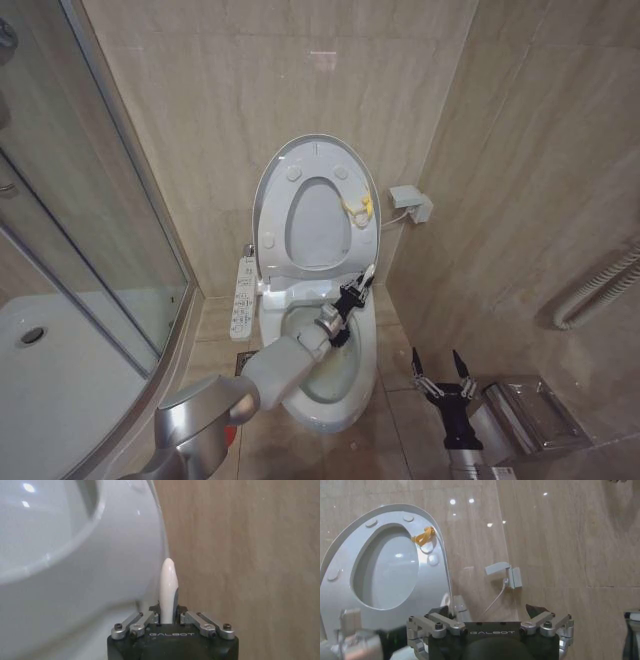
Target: Open the toilet lid, clean the toilet bowl with a toilet brush, close the toilet lid, and flush.
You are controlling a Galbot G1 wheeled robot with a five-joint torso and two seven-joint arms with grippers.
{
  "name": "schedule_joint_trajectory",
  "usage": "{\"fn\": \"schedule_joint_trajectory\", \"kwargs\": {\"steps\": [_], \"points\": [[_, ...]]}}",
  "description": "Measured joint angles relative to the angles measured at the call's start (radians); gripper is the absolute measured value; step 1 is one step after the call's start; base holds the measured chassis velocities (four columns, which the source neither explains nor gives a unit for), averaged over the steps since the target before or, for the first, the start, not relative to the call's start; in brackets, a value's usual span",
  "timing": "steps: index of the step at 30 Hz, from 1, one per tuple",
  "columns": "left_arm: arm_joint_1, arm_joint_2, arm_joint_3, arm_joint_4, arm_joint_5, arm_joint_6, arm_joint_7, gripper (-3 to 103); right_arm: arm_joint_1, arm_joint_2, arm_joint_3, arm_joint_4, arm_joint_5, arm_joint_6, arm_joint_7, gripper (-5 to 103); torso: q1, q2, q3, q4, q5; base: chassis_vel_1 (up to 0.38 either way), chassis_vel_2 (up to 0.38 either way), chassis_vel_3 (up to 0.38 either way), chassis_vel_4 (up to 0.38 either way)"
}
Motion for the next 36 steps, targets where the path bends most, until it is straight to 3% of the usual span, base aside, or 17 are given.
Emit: {"fn": "schedule_joint_trajectory", "kwargs": {"steps": [8, 10, 11, 14, 16, 18, 20, 27, 36], "points": [[0.026, 0.0, 0.068, -0.05, -0.002, -0.01, 0.009, 19, -0.01, 0.003, 0.008, 0.01, 0.002, 0.003, 0.0, 100, 0.0, 0.0, 0.0, 0.0002, 0.0002, 0.0, 0.0, 0.0, 0.0], [0.027, 0.003, 0.088, -0.099, -0.01, -0.01, 0.007, 19, -0.011, 0.003, 0.007, 0.013, 0.002, 0.003, 0.0, 100, 0.0, 0.0, 0.0, -0.0001, -0.0001, 0.0, 0.0, 0.0, 0.0], [0.024, 0.019, 0.102, -0.139, -0.014, -0.004, -0.001, 19, -0.009, 0.002, 0.007, 0.013, 0.002, 0.003, 0.0, 100, 0.0, 0.0, 0.0, -0.0014, -0.0009, 0.0, 0.0, 0.0, 0.0], [0.013, 0.078, 0.123, -0.2, -0.019, 0.015, -0.026, 19, -0.002, -0.001, 0.008, 0.01, 0.002, 0.002, 0.001, 100, 0.0, 0.0, 0.0, -0.0014, -0.0005, 0.0, 0.0, 0.0, 0.0], [0.005, 0.196, 0.146, -0.296, -0.03, 0.052, -0.071, 19, 0.009, -0.003, 0.007, 0.003, 0.002, 0.0, 0.003, 100, 0.0, 0.0, 0.0, 0.0001, -0.0001, 0.0, 0.0, 0.0, 0.0], [0.009, 0.223, 0.148, -0.319, -0.031, 0.058, -0.079, 19, 0.01, -0.002, 0.006, 0.003, 0.002, 0.0, 0.003, 100, 0.0, 0.0, 0.0, 0.0006, -0.0001, 0.0, 0.0, 0.0, 0.0], [0.036, 0.306, 0.15, -0.39, -0.032, 0.071, -0.095, 19, 0.008, -0.002, 0.002, 0.002, 0.001, 0.0, 0.003, 100, 0.0, 0.0, 0.0, 0.0006, -0.0006, 0.0, 0.0, 0.0, 0.0], [0.085, 0.417, 0.131, -0.495, -0.029, 0.079, -0.102, 19, 0.013, -0.007, 0.0, -0.003, 0.001, 0.0, 0.003, 100, 0.0, 0.0, 0.0, -0.0006, -0.0004, 0.0, 0.0, 0.0, 0.0], [0.099, 0.637, 0.152, -0.667, -0.047, 0.112, -0.12, 19, 0.017, -0.004, -0.008, -0.012, -0.004, 0.0, 0.001, 100, 0.0, 0.0, 0.0, 0.0001, -0.0002, 0.0, 0.0, 0.0, 0.0]]}}
